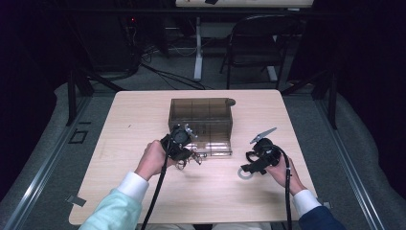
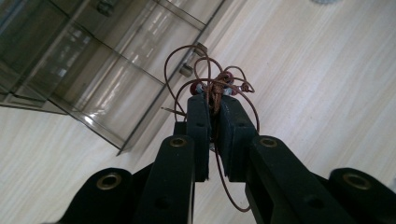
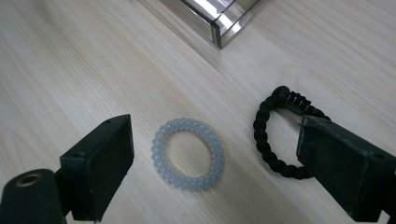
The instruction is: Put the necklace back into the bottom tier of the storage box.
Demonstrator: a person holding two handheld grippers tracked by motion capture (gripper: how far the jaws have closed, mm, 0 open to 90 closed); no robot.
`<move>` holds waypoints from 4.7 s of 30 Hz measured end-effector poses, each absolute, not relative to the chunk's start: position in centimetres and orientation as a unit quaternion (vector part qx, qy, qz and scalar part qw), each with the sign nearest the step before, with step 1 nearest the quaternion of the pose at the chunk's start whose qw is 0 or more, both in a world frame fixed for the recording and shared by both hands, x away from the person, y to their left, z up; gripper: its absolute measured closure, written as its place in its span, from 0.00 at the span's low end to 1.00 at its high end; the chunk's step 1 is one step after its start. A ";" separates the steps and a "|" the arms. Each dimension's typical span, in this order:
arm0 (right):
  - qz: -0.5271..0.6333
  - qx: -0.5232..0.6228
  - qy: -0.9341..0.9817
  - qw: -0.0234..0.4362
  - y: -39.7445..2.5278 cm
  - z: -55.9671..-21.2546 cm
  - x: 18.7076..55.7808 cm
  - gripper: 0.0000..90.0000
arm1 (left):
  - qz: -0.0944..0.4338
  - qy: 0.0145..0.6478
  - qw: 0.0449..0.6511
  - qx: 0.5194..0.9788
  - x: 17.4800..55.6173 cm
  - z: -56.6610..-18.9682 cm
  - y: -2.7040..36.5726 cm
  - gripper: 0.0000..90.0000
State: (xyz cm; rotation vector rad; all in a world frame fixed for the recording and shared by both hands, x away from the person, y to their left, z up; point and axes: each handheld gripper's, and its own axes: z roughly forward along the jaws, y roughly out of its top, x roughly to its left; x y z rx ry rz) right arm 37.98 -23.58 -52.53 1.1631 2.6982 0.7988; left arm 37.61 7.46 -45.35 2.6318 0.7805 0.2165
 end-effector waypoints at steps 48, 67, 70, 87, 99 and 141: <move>0.266 0.385 0.883 0.043 -23.7 -52.6 38.0 0.12 | 0.103 0.273 0.158 0.943 44.7 -44.5 3.0 0.93; 0.262 0.380 0.886 0.040 -23.7 -52.7 38.0 0.12 | 0.056 0.282 0.130 0.949 46.3 -49.5 2.1 0.93; 0.263 0.380 0.886 0.037 -23.7 -52.8 38.0 0.12 | 0.049 0.284 0.130 0.949 46.5 -50.2 1.8 0.93; 0.254 0.378 0.890 0.036 -23.7 -52.9 38.1 0.12 | 0.040 0.298 0.123 0.946 47.7 -52.6 1.3 0.93; 0.257 0.380 0.888 0.035 -23.7 -52.9 38.0 0.12 | 0.036 0.296 0.144 0.944 47.8 -53.3 1.7 0.86; 0.259 0.380 0.887 0.040 -23.7 -52.8 38.0 0.12 | -0.007 0.323 0.164 0.932 45.5 -51.8 5.6 0.99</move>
